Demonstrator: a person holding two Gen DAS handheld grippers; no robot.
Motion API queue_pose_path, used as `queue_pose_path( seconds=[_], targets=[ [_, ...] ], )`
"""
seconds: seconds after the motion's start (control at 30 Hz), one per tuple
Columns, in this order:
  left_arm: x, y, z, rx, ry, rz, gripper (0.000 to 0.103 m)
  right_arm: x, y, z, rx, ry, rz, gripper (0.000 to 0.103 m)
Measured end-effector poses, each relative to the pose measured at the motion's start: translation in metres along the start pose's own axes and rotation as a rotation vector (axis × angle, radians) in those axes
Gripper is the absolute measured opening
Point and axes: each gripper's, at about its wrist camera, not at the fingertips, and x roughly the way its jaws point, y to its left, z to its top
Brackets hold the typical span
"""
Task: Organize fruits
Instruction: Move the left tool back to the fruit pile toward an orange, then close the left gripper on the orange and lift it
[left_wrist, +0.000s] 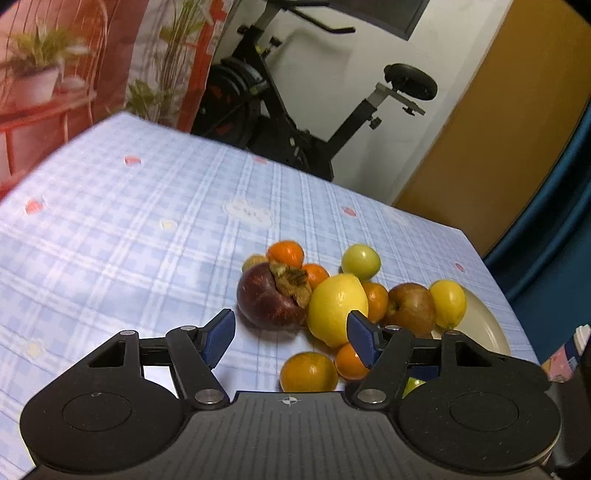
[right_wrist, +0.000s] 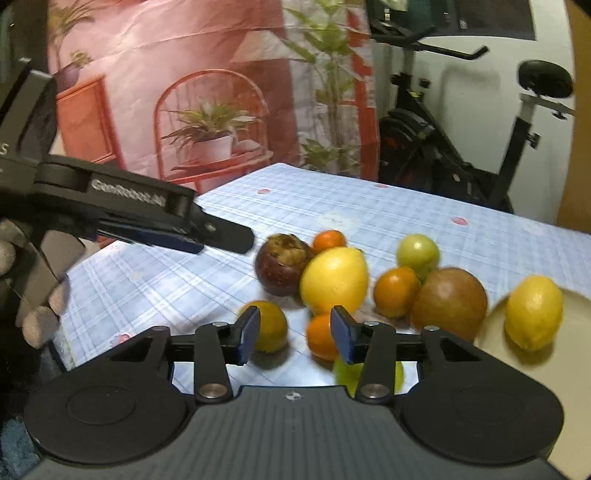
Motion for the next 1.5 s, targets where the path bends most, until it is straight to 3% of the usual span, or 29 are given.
queue_pose_path(
  seconds=[0.13, 0.37, 0.6, 0.7, 1.07, 1.5],
  targets=[
    [0.009, 0.008, -0.005, -0.051, 0.051, -0.05, 0.064, 0.02, 0.007, -0.003, -0.038, 0.06, 0.025, 0.046],
    [0.019, 0.008, -0.012, -0.052, 0.086, -0.073, 0.064, 0.041, 0.014, -0.003, -0.072, 0.096, 0.046, 0.046],
    [0.026, 0.009, -0.016, -0.044, 0.115, -0.09, 0.061, 0.055, 0.015, -0.005, -0.071, 0.113, 0.043, 0.046],
    [0.033, 0.008, -0.019, -0.04, 0.141, -0.1, 0.053, 0.057, 0.016, -0.005, -0.074, 0.116, 0.047, 0.046],
    [0.038, 0.013, -0.022, -0.053, 0.156, -0.108, 0.05, 0.064, 0.019, -0.005, -0.076, 0.128, 0.045, 0.045],
    [0.033, -0.032, -0.01, 0.017, 0.086, -0.215, 0.046, 0.018, -0.002, -0.004, 0.035, -0.034, -0.01, 0.045]
  ],
)
